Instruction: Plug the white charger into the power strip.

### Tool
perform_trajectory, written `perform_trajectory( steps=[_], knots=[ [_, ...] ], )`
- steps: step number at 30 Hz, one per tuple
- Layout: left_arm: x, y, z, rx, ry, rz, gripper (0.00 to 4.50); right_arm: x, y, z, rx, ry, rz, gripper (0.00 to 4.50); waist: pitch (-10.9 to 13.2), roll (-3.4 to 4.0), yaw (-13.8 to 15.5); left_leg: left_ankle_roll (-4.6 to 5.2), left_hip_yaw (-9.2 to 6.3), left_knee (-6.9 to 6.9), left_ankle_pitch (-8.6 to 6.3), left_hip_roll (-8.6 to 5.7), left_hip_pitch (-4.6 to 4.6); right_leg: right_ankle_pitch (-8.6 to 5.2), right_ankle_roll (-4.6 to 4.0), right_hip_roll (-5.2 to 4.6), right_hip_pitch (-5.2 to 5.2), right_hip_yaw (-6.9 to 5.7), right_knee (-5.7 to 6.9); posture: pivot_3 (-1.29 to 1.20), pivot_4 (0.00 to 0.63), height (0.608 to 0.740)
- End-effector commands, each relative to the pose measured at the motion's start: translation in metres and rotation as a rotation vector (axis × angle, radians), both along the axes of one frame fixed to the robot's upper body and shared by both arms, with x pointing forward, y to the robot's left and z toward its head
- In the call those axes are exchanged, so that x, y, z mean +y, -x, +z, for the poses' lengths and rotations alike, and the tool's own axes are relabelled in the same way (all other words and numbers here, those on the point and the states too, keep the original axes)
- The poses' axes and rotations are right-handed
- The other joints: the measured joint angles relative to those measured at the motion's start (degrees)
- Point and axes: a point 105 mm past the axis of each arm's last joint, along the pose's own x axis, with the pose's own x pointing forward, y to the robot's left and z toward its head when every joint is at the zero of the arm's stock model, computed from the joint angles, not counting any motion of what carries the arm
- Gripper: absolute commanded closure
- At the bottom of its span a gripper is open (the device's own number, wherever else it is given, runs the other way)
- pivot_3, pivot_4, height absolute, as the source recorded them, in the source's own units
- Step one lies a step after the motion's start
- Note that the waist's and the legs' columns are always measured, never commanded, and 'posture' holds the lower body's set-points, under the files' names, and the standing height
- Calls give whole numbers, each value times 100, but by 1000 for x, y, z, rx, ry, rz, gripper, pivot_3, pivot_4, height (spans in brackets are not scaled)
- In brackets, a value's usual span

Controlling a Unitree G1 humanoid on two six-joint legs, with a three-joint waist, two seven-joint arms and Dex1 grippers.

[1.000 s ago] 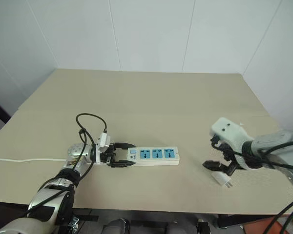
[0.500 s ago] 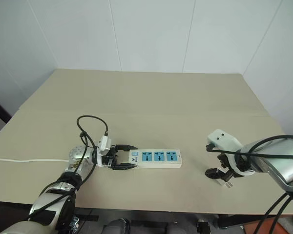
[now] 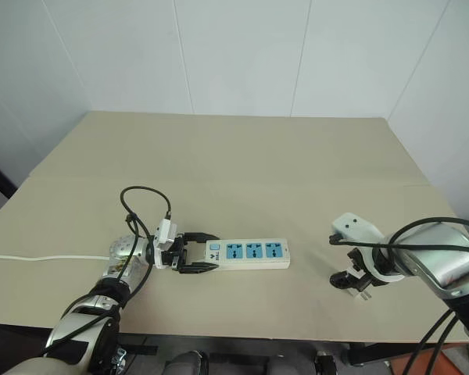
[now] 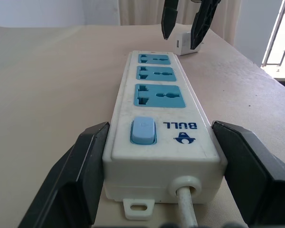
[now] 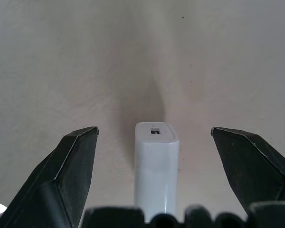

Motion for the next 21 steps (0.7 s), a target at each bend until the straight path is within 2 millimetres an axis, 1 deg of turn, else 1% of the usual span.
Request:
perform_trajectory(
  steps=[1, 3, 5, 10, 11, 12, 15, 17, 19, 21],
  knots=[
    [1, 4, -6, 12, -12, 0, 1279, -3, -2, 6, -24, 4, -3, 0, 0, 1, 0, 0, 0, 0, 0, 0, 0, 0, 0, 0, 0, 0, 0, 0, 150, 740],
    [1, 4, -7, 13, -12, 0, 1279, -3, -2, 4, -21, -1, -8, 384, -1, 1, -1, 0, 0, 0, 0, 0, 1, 0, 0, 0, 0, 0, 1, 0, 150, 740],
    [1, 4, -7, 13, -12, 1, 1279, -4, -3, 3, -19, -2, -14, 916, -1, 2, -3, 0, 0, 0, 0, 0, 1, 0, 0, 0, 1, 0, 1, 0, 150, 740],
    [0, 4, -7, 14, -14, 1, 1279, -5, 0, -2, 4, -2, -20, 2644, -2, 4, -3, 0, 0, 0, 0, 0, 1, 0, 0, 0, 1, 1, 1, 0, 150, 740],
    [1, 4, -7, 14, -15, 1, 1279, -5, 0, -3, 7, 1, -19, 3060, -2, 4, -3, 0, 0, 0, 0, 0, 1, 0, 0, 0, 1, 0, 1, 0, 150, 740],
    [1, 4, -7, 15, -16, 1, 1279, -5, 0, -4, 8, 3, -19, 3358, -3, 4, -3, 0, 0, 0, 0, 0, 2, 0, 0, 0, 1, 0, 1, 0, 150, 740],
    [1, 4, -8, 20, -18, -1, 1279, -5, -1, -1, -9, 30, -5, 3402, -3, 5, -3, 0, 0, 0, 0, 0, 2, 0, 0, 0, 1, 0, 1, 0, 150, 740],
    [0, 4, -7, 26, -18, -2, 1279, -3, -5, 9, -50, 30, 13, 3402, -3, 5, -5, 0, 0, 0, 0, 0, 2, 0, 0, 0, 1, 0, 1, 0, 150, 740],
    [1, 3, -7, 34, -17, 0, 1279, 3, -10, 26, -117, 24, 53, 3402, -5, 8, -9, 0, 0, 1, 0, 0, 2, 0, 0, 0, 1, 1, 1, 0, 150, 740],
    [1, 2, -6, 38, -17, 4, 1279, 13, -16, 47, -202, -16, 121, 3402, -6, 11, -22, 0, 0, -1, 0, 0, 2, 0, 1, 0, -1, 1, 2, 0, 150, 740]
  ],
)
